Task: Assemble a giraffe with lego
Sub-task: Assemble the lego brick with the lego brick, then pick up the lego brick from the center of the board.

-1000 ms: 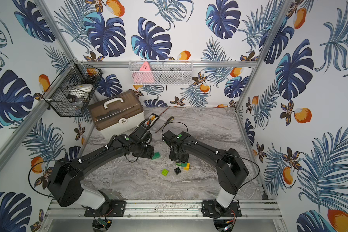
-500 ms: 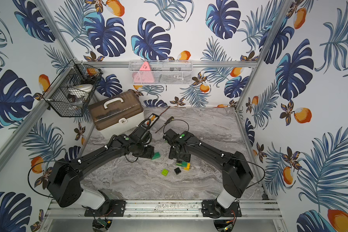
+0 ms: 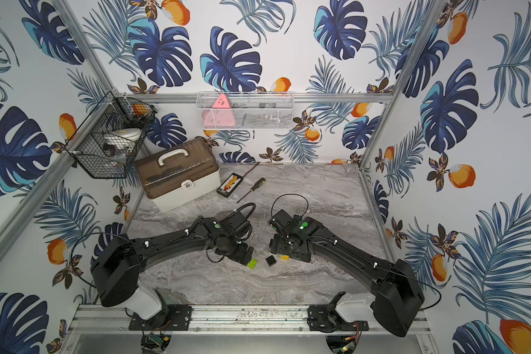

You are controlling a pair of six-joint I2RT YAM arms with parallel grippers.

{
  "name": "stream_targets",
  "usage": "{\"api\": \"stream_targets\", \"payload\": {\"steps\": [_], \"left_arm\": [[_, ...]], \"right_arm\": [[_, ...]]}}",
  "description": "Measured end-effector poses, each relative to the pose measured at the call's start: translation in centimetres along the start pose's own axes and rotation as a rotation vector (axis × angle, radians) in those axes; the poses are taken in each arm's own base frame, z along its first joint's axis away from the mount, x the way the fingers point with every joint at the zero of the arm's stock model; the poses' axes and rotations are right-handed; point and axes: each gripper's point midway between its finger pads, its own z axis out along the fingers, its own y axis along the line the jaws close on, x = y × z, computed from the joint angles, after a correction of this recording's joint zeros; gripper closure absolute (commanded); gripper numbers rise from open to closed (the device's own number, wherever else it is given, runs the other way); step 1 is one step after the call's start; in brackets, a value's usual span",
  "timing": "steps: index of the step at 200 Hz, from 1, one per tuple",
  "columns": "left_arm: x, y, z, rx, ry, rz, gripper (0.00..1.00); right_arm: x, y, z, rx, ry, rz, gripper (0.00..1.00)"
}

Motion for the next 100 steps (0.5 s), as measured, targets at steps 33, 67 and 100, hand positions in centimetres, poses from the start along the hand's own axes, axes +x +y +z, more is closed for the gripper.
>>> {"api": "stream_targets", "payload": {"steps": [33,67,100], "left_arm": [[0.1,-0.8,1.5,-0.018,0.040,0.021,0.12],[-0.2,-1.8,2.5,-0.027,0.056,0.039,0.14],[0.0,-2.4,3.5,-0.039,0.078,0.040,0.16]], "right_arm": [[-0.3,1.4,-0.2,-0.114,-0.031,-0.043,0.00],[-0.1,1.1,0.3,-0.159,-0.021,-0.061,0.00],[-1.1,-0.3,0.3,-0.173,-0.031,-0.016,0.00]]}}
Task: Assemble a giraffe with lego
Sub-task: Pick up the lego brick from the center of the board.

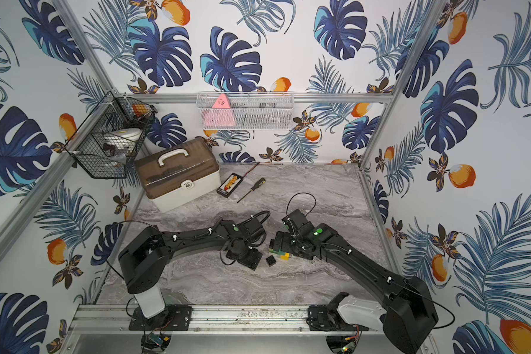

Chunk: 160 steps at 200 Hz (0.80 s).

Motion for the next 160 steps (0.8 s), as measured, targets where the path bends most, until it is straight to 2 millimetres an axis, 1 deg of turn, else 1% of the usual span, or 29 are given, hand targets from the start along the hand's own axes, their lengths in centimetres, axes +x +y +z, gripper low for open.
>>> {"api": "stream_targets", "payload": {"steps": [18,49,60,98,116,153,160], "left_arm": [[0.1,-0.2,0.4,-0.007,0.008,0.004,0.20],[0.1,0.1,0.7,-0.033,0.007,-0.012,0.36],[0.1,0.1,0.8,-0.040,0.007,-0.015,0.40],[0.1,0.5,0.9,-0.063,-0.005,-0.032,0.49],[0.0,0.5,1.0,-0.065,-0.009,-0.035,0.57],[-0.3,0.6,1.0,-0.077,-0.015,-0.036,0.61],[-0.4,0.5,0.8,-0.076,-0.019,-0.035,0.64]], "right_arm": [[-0.3,-1.2,-0.2,0.003,-0.009,0.030,0.00],[-0.8,-2.6,-0.9,-0.009,-0.030,0.077,0.00],[-0.9,-2.7,-1.0,-0.013,-0.032,0.078,0.00],[-0.4,-3.3,-1.4,-0.017,-0.020,0.084,0.00],[-0.3,-3.6,-1.7,-0.016,-0.024,0.088,0.00],[-0.2,-4.1,-2.2,-0.017,-0.036,0.088,0.00],[-0.1,-4.3,-2.2,-0.014,-0.035,0.090,0.00]]}}
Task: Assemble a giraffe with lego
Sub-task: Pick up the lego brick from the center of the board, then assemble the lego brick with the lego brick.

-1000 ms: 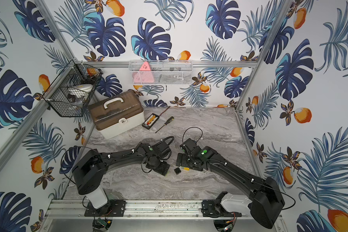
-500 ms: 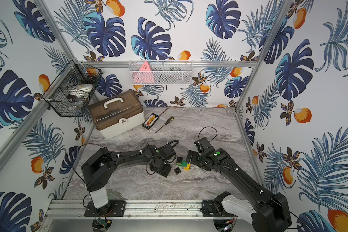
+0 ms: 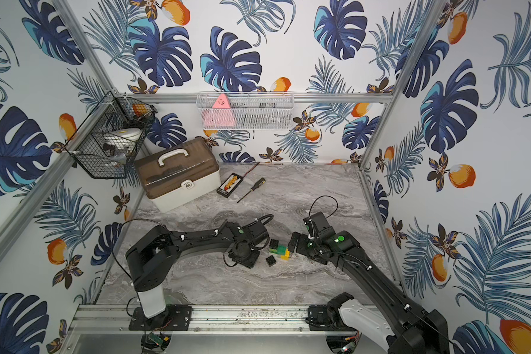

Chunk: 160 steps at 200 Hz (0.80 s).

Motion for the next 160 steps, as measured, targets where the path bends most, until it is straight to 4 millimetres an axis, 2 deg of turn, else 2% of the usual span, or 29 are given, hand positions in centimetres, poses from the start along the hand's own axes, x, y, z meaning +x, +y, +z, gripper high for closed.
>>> {"api": "stream_targets", "payload": {"steps": [18,30,54,83,105,160], "left_arm": [[-0.7,-0.1,-1.2,0.003,-0.018,-0.005,0.70],[-1.6,-0.2,-2.9,0.018,-0.046,-0.015,0.71],[-4.8,-0.8,-7.0,0.052,-0.128,-0.040,0.70],[-6.9,-1.8,-9.7,0.065,-0.157,-0.044,0.70],[-7.9,-2.8,-10.9,0.088,-0.160,-0.045,0.69],[-8.7,-6.0,-11.5,0.114,-0.140,-0.014,0.64]], "right_arm": [[0.1,-0.3,0.0,0.010,0.006,0.004,0.00],[0.1,-0.5,0.0,0.016,0.008,0.003,0.00],[-0.2,-0.9,-0.2,0.029,-0.003,0.008,0.00],[-1.1,-1.2,-0.7,0.036,-0.037,0.007,0.00],[-1.3,-1.5,-0.6,0.046,-0.034,0.001,0.00],[-1.9,-2.6,-0.3,0.064,-0.042,0.016,0.00]]}}
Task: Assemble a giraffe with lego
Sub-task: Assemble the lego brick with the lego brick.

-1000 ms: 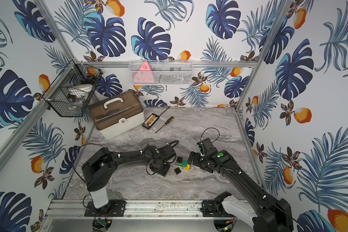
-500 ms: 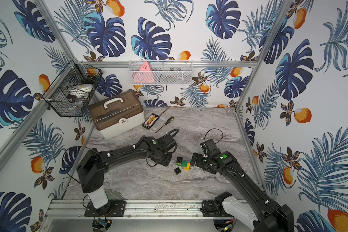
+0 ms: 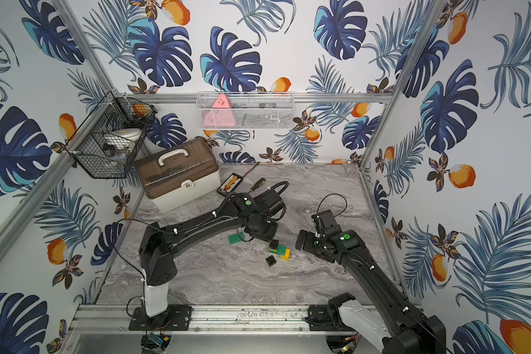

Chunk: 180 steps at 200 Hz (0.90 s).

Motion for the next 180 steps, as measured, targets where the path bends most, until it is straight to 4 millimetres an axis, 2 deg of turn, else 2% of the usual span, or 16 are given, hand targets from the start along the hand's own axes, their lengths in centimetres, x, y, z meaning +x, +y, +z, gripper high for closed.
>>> {"api": "stream_targets", "payload": {"steps": [13,73,111,180], "left_arm": [[0.1,-0.8,0.2,0.009,0.006,0.010,0.64],[0.9,-1.6,2.5,-0.012,0.066,0.021,0.63],[0.7,-2.6,2.9,-0.005,0.068,0.017,0.61],[0.7,-2.3,2.9,-0.031,0.062,-0.001,0.62]], "right_arm": [[0.0,-0.1,0.1,0.001,0.004,-0.006,0.00],[-0.2,-0.3,0.1,-0.009,0.013,-0.011,0.00],[-0.3,-0.4,0.1,-0.018,0.016,-0.016,0.00],[-0.3,-0.3,0.4,-0.032,0.036,-0.014,0.00]]}}
